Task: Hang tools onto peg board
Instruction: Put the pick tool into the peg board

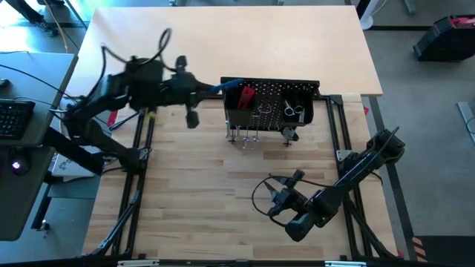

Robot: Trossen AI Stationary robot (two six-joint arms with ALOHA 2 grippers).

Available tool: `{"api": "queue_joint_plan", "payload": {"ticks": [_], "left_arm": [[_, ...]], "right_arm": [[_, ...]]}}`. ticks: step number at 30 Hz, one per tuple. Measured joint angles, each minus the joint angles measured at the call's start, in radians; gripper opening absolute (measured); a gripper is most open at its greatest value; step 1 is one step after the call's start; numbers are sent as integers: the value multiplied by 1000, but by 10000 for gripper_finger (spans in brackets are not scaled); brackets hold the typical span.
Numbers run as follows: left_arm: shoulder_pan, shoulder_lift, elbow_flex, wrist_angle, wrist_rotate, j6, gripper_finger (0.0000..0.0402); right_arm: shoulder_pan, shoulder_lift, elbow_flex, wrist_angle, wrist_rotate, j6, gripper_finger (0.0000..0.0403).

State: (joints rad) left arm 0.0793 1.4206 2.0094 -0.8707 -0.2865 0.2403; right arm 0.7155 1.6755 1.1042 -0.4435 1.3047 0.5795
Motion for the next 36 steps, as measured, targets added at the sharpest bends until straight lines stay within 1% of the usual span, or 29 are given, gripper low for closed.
{"api": "queue_joint_plan", "payload": {"ticks": [6, 11, 18, 22, 24, 27, 32, 36], "left_arm": [[85, 76, 31, -48, 97, -30, 10], [139, 105, 40, -66, 180, -60, 10], [162, 113, 40, -72, 188, -77, 23], [165, 109, 76, -96, 199, -61, 9], [165, 107, 107, -96, 225, -61, 9], [164, 99, 142, -103, 234, -71, 9], [172, 116, 140, -141, 235, -73, 9], [201, 139, 141, -142, 277, -79, 9]], "right_arm": [[0, 0, 0, 0, -35, 7, 130], [0, 0, -4, -2, -53, 30, 130], [1, 0, -6, -26, -69, 60, 130], [3, 0, -6, -26, -79, 60, 130], [3, 0, -6, -26, -79, 60, 130], [2, 0, -6, -26, -79, 60, 130], [-4, 0, -6, -20, -79, 60, 130], [-9, 0, -6, -9, -82, 60, 130]]}}
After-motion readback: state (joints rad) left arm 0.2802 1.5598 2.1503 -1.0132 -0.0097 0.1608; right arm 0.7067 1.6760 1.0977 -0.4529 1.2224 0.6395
